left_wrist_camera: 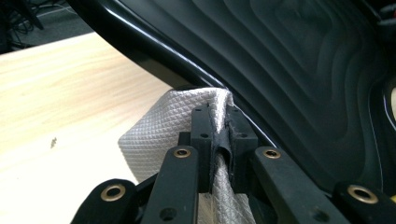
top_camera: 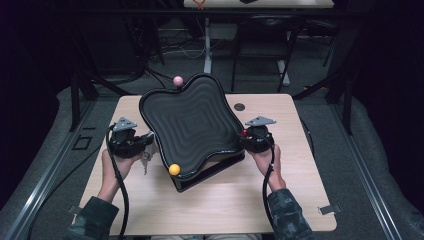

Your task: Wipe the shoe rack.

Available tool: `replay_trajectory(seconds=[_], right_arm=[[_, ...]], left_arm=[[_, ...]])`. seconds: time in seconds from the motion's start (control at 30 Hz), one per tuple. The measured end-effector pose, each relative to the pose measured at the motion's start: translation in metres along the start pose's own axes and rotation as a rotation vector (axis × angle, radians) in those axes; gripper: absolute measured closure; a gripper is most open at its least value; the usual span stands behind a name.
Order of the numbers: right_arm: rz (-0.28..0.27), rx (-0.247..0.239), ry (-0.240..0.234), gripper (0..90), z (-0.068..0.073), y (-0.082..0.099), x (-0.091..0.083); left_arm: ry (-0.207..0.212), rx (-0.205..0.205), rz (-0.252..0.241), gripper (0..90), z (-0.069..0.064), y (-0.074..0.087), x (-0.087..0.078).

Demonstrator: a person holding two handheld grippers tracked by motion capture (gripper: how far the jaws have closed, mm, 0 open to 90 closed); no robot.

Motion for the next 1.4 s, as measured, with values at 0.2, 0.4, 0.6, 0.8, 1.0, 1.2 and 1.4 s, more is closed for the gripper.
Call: replay_trajectory(seconds=[0.2,0.4,0.6,0.8,1.0,1.2,1.4], right_arm=[[0.000,0.001,-0.002,59.1,0.000,0.000,0.000],[0.000,0.001,-0.002,59.1,0.000,0.000,0.000],[0.001,0.001,-0.003,59.1,0.000,0.000,0.000],[0.001,0.002,-0.003,59.1,0.000,0.000,0.000],[0.001,0.003,-0.004,59.1,0.000,0.000,0.000],[0.000,0.003,-0.005,59.1,0.000,0.000,0.000],[0.001,0.004,-0.005,59.1,0.000,0.000,0.000]], left_arm=[[0.020,-0.005,0.007,84.0,-0.004,0.007,0.002],[0.043,-0.002,0.020,84.0,-0.011,0.015,0.002],[0.054,0.003,0.031,84.0,-0.018,0.023,0.001],[0.079,-0.001,0.031,83.8,-0.025,0.034,-0.001],[0.076,-0.005,0.025,83.8,-0.033,0.041,-0.001],[0.086,0.000,0.026,83.4,-0.043,0.049,-0.004],[0.099,0.008,0.035,83.1,-0.051,0.056,-0.004]])
Point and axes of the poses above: each handheld gripper's, and its own axes: x roughly forward along the jaws, y roughly out of its underside, z roughly to its left, the point moved 1 cm from there along x, roughly forward along the jaws, and after that the axes turned 10 degrees about z, right-handed, at the moved point
